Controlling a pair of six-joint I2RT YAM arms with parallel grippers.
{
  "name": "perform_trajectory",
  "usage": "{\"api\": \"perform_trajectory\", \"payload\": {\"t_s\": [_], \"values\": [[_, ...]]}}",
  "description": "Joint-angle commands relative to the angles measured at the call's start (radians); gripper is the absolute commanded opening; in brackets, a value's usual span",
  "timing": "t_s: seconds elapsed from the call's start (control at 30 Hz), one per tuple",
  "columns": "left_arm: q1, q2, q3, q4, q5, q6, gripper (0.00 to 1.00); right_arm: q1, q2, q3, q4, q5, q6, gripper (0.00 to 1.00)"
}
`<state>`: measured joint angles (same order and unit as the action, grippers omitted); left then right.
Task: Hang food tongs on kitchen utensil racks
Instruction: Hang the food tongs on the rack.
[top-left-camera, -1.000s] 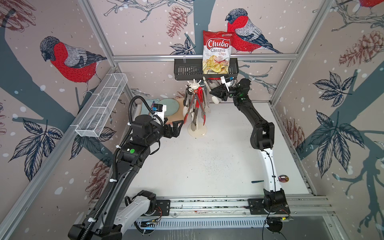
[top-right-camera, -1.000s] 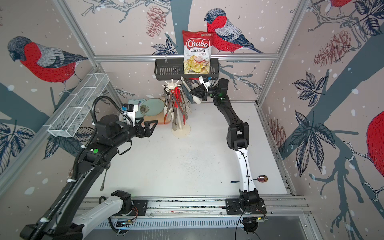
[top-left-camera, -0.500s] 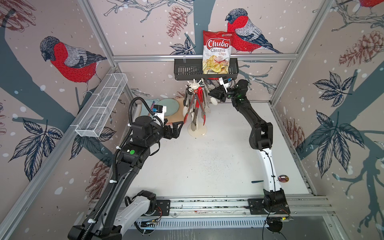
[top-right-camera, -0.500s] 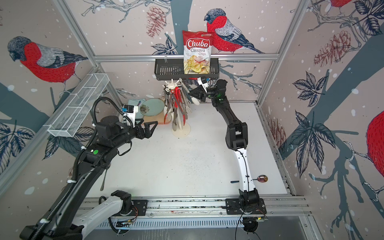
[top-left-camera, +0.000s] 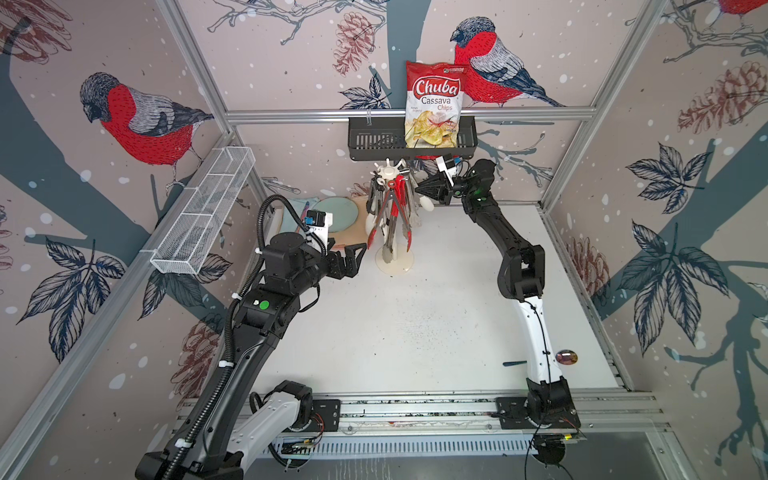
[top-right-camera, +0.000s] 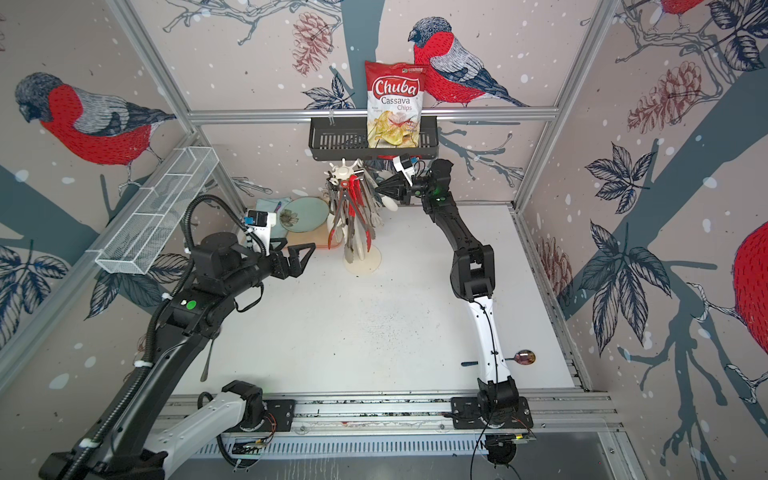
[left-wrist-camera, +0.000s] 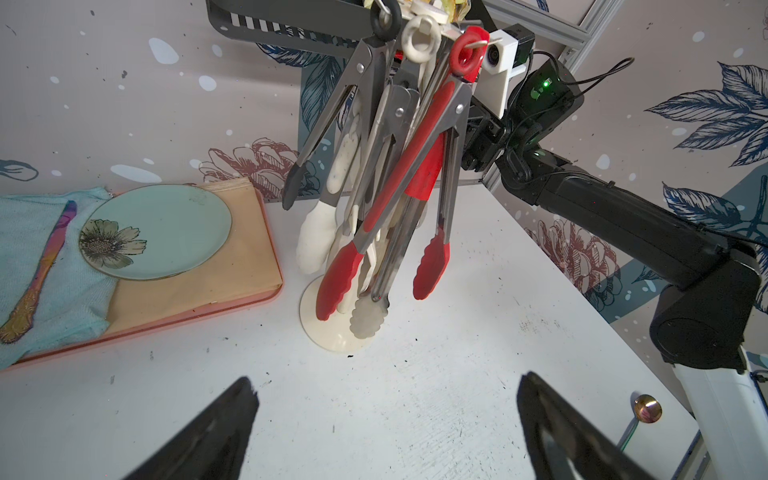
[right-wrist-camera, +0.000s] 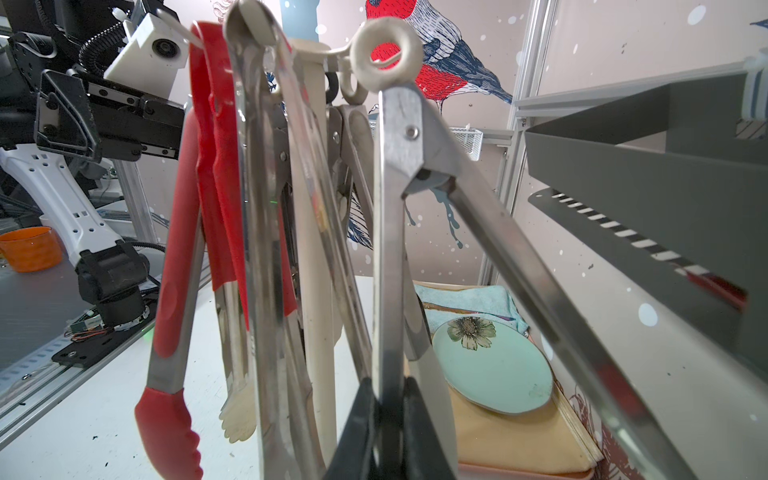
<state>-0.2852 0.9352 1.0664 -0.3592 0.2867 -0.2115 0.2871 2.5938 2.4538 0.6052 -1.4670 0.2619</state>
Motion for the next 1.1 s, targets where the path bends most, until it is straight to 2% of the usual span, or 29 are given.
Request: {"api": "perform_trajectory", "payload": {"t_s": [0.0,0.63,1.07], "values": [[0.0,-0.006,-0.003,-0.01,-0.006,-0.003,0.96,0.001,-0.019,0.002,0.087,0.011,0.022,0.0],[0.001,0.001,-0.006,-0.006,0.0,-0.005,0.96,0.011,-0.032,-0.013,0.005,-0.039,-0.061,0.0],[0.001,-0.006,-0.016,-0.006,0.009,0.0,0.96,0.011,-0.021,0.022,-0.005,0.008,-0.059,0.0]]}}
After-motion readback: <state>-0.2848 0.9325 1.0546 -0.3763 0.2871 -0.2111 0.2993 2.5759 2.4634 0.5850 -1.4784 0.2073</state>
